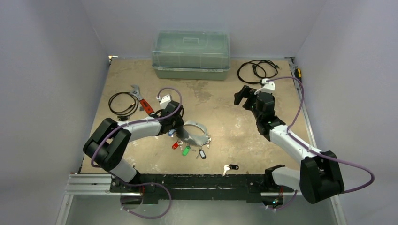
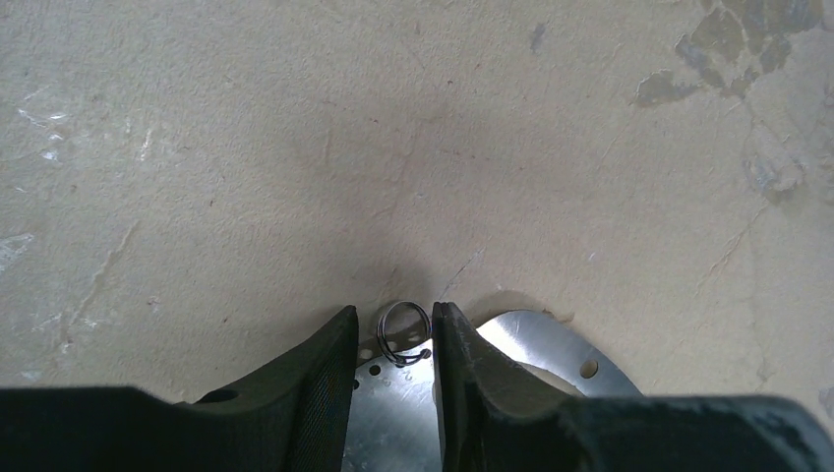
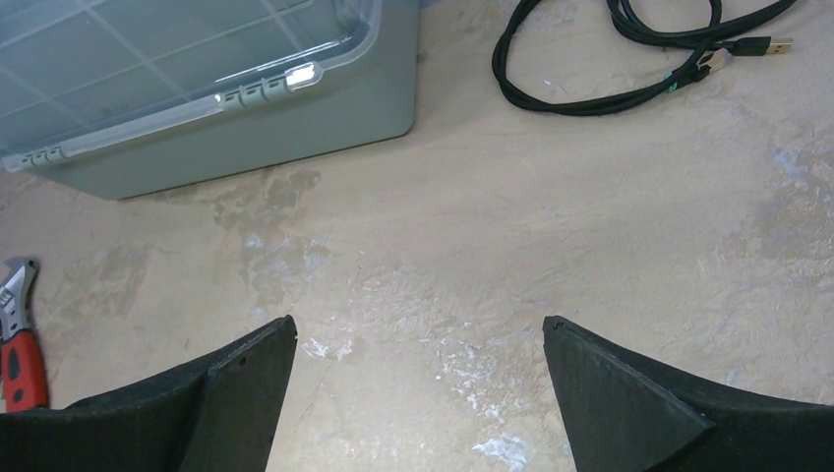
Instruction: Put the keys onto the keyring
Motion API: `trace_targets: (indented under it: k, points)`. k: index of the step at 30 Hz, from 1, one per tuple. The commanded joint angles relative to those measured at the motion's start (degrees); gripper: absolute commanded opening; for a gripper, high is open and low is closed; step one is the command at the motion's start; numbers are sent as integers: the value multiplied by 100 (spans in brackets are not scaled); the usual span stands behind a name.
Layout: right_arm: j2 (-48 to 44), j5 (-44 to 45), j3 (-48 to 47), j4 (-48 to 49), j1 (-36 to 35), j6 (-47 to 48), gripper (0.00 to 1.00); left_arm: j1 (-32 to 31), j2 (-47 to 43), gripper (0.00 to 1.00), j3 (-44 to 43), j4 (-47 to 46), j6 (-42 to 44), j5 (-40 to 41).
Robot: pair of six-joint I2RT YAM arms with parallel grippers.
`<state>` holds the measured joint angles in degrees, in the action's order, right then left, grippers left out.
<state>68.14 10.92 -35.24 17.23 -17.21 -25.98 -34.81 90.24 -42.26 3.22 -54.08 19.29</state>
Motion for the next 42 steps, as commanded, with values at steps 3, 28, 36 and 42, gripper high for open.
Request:
trace_targets:
  k: [3, 28, 36, 42]
  points:
    - [23, -37, -57, 184, -10, -6, 99, 53, 71, 31, 118, -228, -177, -92]
    - [331, -142, -175, 116, -10, 9, 99, 53, -390, 0, 589, -1069, 221, -316]
    - [268, -83, -144, 129, -8, 113, 99, 44, -894, 0, 663, -1250, 911, -416]
    - [183, -317, -72, 298, -9, 248, 99, 44, -1341, 0, 702, -1252, 1420, -414]
